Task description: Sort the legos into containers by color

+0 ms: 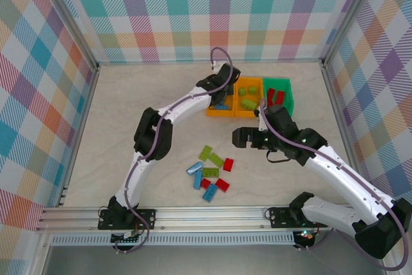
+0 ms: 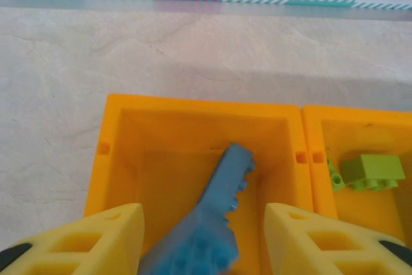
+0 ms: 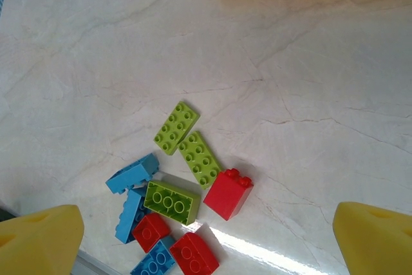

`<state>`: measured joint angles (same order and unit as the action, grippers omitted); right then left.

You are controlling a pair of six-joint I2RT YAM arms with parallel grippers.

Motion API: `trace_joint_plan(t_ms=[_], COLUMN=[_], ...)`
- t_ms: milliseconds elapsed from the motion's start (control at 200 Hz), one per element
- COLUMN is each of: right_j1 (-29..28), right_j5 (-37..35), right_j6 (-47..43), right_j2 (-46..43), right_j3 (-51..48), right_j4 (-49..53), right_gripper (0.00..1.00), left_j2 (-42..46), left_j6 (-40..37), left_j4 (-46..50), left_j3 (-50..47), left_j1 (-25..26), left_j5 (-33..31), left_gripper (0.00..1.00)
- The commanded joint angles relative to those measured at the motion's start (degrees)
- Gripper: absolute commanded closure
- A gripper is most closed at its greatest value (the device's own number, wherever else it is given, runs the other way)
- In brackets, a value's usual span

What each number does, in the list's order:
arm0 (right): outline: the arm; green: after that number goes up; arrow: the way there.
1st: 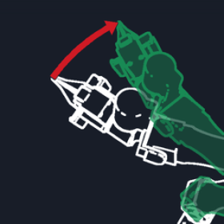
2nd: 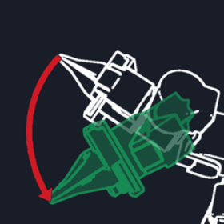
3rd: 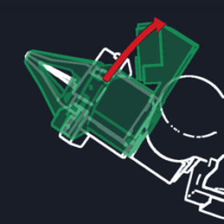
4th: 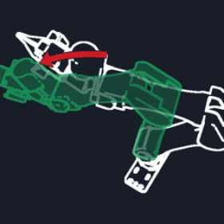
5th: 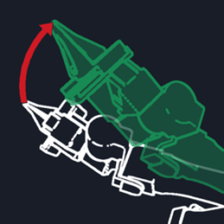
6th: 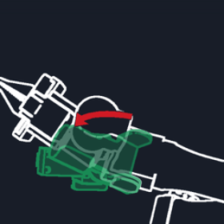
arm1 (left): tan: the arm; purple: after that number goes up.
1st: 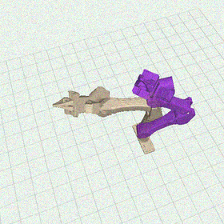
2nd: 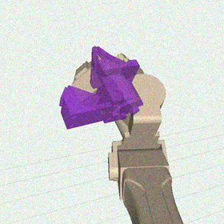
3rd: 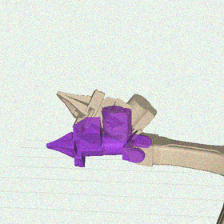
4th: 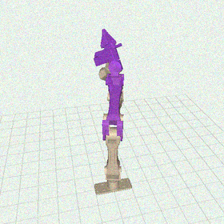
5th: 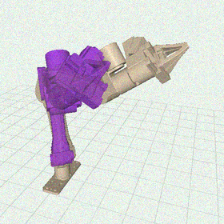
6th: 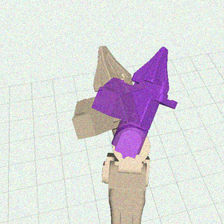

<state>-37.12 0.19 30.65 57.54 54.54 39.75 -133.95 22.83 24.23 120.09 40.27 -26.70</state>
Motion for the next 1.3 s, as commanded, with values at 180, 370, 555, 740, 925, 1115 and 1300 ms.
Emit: trace_joint_plan(t_ms=[180, 370, 555, 740, 925, 1115, 1300], right_j1=[0.27, 0.21, -1.28, -3.61, -8.48, -15.05, -15.43], right_j5=[1.06, 3.88, 5.60, -0.61, -2.39, -7.81, -7.97], right_j6=[0.34, 0.46, -0.24, 9.32, 21.04, 27.75, 30.94], right_j2=[-0.28, 2.28, 9.25, 17.07, 24.32, 32.14, 32.56], right_j3=[-0.13, -0.92, -0.11, -0.14, -0.05, 2.95, -1.75], right_j4=[-0.91, -2.32, -1.72, 0.27, -1.85, -0.43, -7.43], right_gripper=[0.00, 0.00, 0.00, 0.04, 0.07, 0.08, 0.34], left_j2=[22.62, 47.51, 67.77, 86.79, 103.18, 109.33, 105.35], left_j6=[1.36, -4.81, -13.61, -25.94, -45.64, -56.42, -61.85], left_j4=[-2.87, -7.79, 2.45, 13.00, 12.24, 7.21, 12.73], left_j3=[-17.41, -40.39, -51.65, -61.03, -73.96, -83.15, -82.43], left_j1=[0.76, 3.76, 5.75, 5.83, 5.86, 5.78, 5.80], left_j5=[2.45, 7.93, 7.11, 11.97, 27.71, 36.12, 39.46], left_gripper=[0.44, 0.41, 0.21, 0.10, 0.00, 0.00, 0.00])
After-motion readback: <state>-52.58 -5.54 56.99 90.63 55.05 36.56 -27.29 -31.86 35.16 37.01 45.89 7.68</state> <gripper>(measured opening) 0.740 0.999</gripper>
